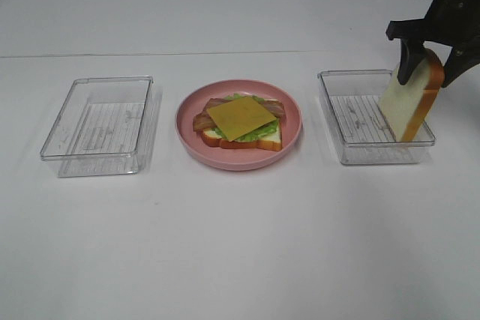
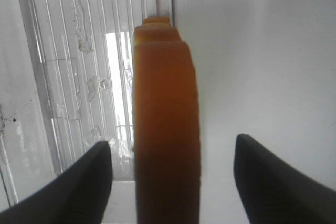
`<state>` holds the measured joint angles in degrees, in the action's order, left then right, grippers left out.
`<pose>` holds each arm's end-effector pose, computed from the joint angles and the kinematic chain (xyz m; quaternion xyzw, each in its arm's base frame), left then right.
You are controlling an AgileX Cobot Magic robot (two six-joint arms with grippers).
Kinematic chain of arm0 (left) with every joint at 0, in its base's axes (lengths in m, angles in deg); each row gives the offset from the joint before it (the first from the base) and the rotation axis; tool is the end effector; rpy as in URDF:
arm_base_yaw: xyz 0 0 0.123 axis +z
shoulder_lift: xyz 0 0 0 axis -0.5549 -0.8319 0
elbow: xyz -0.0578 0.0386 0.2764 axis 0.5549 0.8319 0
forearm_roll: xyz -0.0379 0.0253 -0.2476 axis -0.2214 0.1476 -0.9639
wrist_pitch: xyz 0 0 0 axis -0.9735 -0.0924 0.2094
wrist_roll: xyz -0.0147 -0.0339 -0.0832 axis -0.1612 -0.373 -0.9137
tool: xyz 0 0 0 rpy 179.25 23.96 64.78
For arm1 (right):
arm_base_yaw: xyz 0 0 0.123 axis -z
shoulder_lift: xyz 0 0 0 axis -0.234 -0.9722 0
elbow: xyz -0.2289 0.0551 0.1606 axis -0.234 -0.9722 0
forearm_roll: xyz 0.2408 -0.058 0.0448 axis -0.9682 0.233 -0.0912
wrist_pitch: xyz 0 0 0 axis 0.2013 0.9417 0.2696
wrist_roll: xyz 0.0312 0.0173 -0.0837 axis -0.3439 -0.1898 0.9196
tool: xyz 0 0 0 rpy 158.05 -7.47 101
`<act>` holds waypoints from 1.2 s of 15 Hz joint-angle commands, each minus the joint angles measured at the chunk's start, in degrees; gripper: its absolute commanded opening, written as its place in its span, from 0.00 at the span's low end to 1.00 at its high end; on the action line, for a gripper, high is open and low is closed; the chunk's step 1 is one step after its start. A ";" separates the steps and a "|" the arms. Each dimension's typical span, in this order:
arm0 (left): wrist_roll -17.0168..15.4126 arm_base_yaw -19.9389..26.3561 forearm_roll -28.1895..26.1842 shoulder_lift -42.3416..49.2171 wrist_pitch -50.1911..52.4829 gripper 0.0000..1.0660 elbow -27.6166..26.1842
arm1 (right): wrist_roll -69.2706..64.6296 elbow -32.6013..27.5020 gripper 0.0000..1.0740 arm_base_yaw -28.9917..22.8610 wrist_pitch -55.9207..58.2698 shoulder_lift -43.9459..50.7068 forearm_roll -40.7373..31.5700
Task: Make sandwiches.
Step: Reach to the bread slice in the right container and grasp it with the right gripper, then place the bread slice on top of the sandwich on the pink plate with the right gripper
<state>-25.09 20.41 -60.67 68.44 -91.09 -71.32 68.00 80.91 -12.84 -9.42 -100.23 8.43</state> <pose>-0.0094 -0.0102 0.2800 0.1569 0.8320 -0.1024 0.5222 0.4599 0.0052 0.1969 0.0079 0.9962 0.0590 0.0637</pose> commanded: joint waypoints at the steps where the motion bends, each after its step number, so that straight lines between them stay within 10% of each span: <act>1: -0.17 -0.06 -0.06 1.20 0.52 0.76 0.29 | 0.97 -0.46 0.45 0.34 -0.97 0.06 0.00; 3: -0.17 -0.06 -0.06 1.20 0.52 0.76 0.29 | 0.97 -0.46 0.10 0.34 -0.74 0.06 0.00; 5: -0.17 -0.06 -0.06 1.20 0.52 0.76 0.29 | 0.97 -0.34 0.00 0.34 -0.40 0.17 -0.06; 12: -0.17 -0.06 -0.06 1.20 0.52 0.76 0.29 | 2.64 -0.29 0.00 0.34 -0.63 7.51 -6.19; 18: -0.23 -0.06 -0.06 1.20 0.52 0.76 0.29 | 13.41 -7.05 0.00 -1.55 -0.74 9.68 -34.26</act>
<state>-25.09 20.41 -60.67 68.44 -91.09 -71.32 79.12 74.67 -13.88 -9.76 -90.77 -22.97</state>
